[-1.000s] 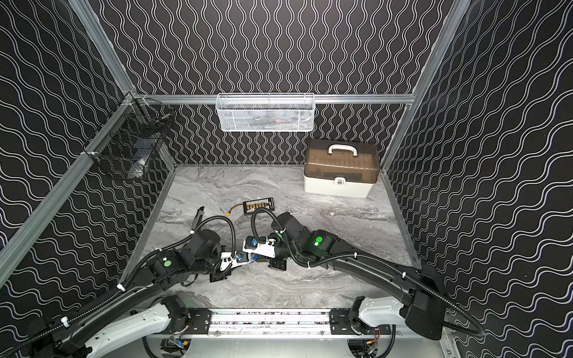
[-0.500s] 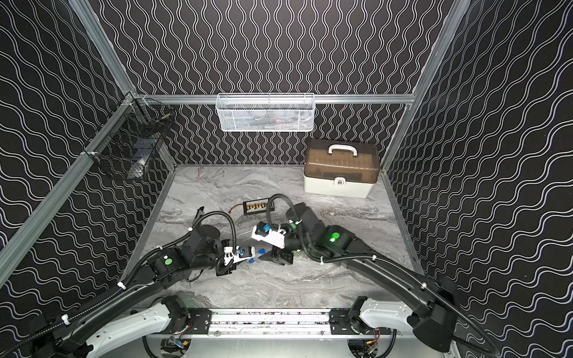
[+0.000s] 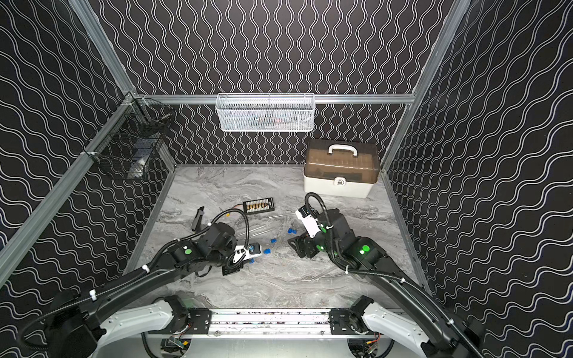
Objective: Insert stoppers into test tubes
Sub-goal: Place the test tube at the center of the board.
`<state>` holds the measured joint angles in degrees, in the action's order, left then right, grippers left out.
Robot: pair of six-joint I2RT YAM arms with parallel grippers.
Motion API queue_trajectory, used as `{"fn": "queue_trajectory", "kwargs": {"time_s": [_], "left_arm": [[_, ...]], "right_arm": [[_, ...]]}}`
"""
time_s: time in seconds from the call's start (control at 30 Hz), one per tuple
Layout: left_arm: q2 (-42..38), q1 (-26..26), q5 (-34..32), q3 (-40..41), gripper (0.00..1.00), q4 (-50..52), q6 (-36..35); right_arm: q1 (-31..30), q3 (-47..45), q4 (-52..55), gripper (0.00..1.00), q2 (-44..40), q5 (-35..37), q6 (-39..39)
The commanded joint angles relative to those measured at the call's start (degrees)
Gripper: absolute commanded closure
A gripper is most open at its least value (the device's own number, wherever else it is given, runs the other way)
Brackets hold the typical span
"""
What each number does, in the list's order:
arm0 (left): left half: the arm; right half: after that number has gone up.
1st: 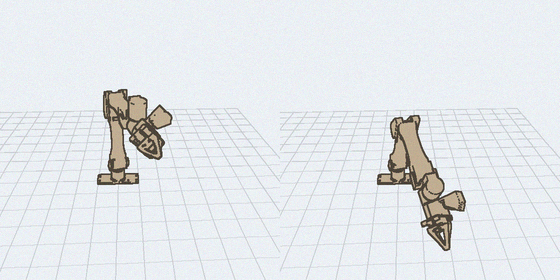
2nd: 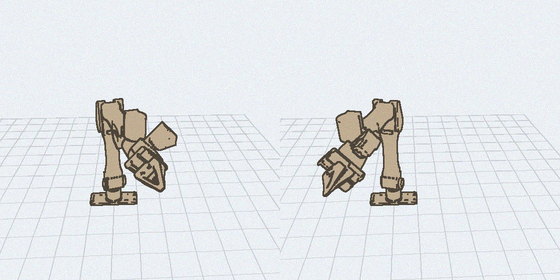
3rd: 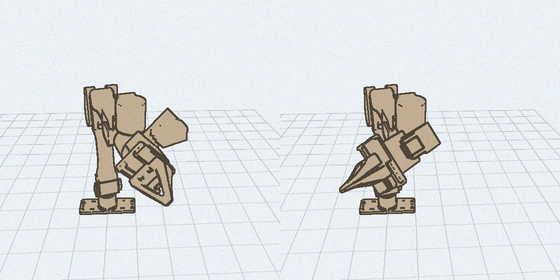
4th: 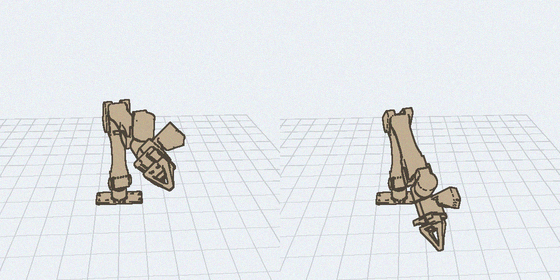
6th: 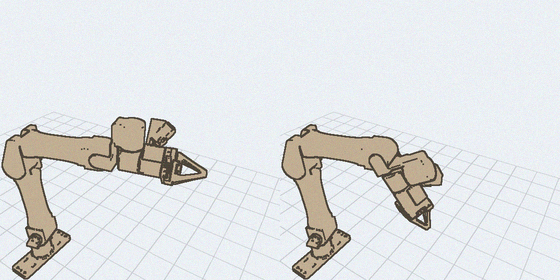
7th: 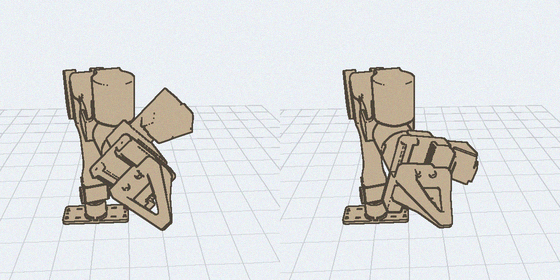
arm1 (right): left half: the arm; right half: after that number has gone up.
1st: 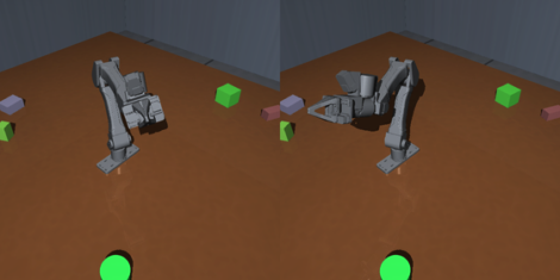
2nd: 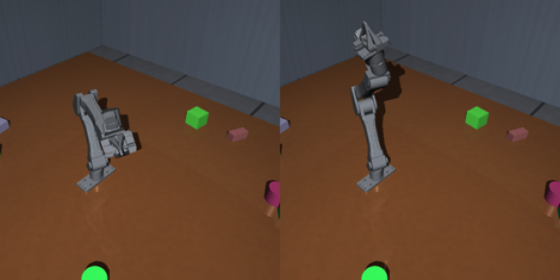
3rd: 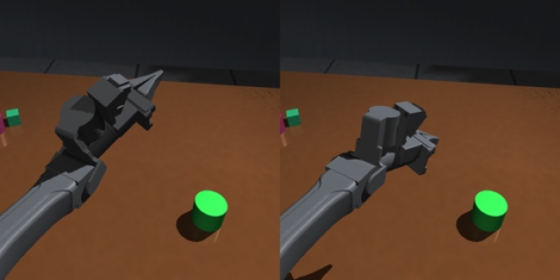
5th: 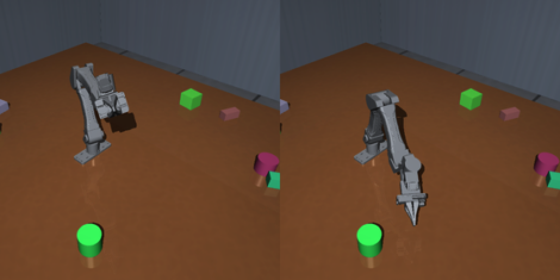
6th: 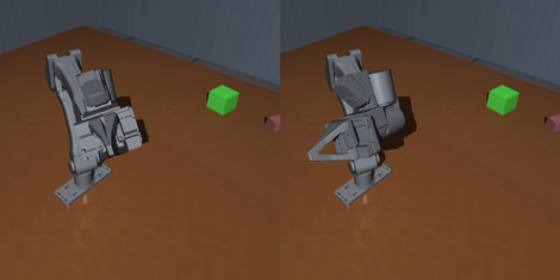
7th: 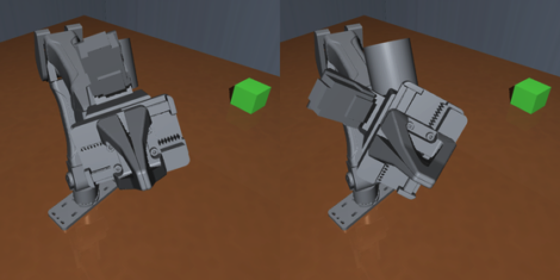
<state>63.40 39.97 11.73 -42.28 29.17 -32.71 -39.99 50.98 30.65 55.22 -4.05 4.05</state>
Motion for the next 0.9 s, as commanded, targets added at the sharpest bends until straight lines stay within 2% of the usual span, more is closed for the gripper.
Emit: {"fn": "queue_trajectory", "kwargs": {"time_s": [0.0,0.1,0.2,0.43,0.57,0.77,0.87], "left_arm": [[3.4,-1.0,-2.9,-1.8,1.0,1.0,4.6],[5.1,-2.4,-2.8,-3.1,1.0,1.6,6.9],[5.6,-3.5,-3.4,-1.8,1.0,1.8,6.2],[6.0,-7.5,-2.5,-0.3,1.0,2.2,3.5],[5.9,-7.5,-1.8,0.8,1.0,1.2,4.8],[5.3,-7.8,-1.7,0.7,1.0,5.8,0.7],[4.5,-8.4,-3.6,0.1,1.0,6.5,-0.3]], "right_arm": [[1.4,-0.6,-7.5,0.18,3.6,8.4,6.4],[2.9,-1.7,-12.6,0.18,5.7,7.3,8.2],[4.2,-4.0,-16.9,0.19,6.4,7.2,9.6],[6.3,-4.0,-13.8,0.19,5.5,10.6,10.3],[6.3,-4.3,-11.5,0.21,4.1,13.0,12.7],[6.3,-1.9,-5.9,0.21,3.0,14.2,12.1],[6.3,-3.4,-7.4,0.21,1.5,15.1,12.0]]}}
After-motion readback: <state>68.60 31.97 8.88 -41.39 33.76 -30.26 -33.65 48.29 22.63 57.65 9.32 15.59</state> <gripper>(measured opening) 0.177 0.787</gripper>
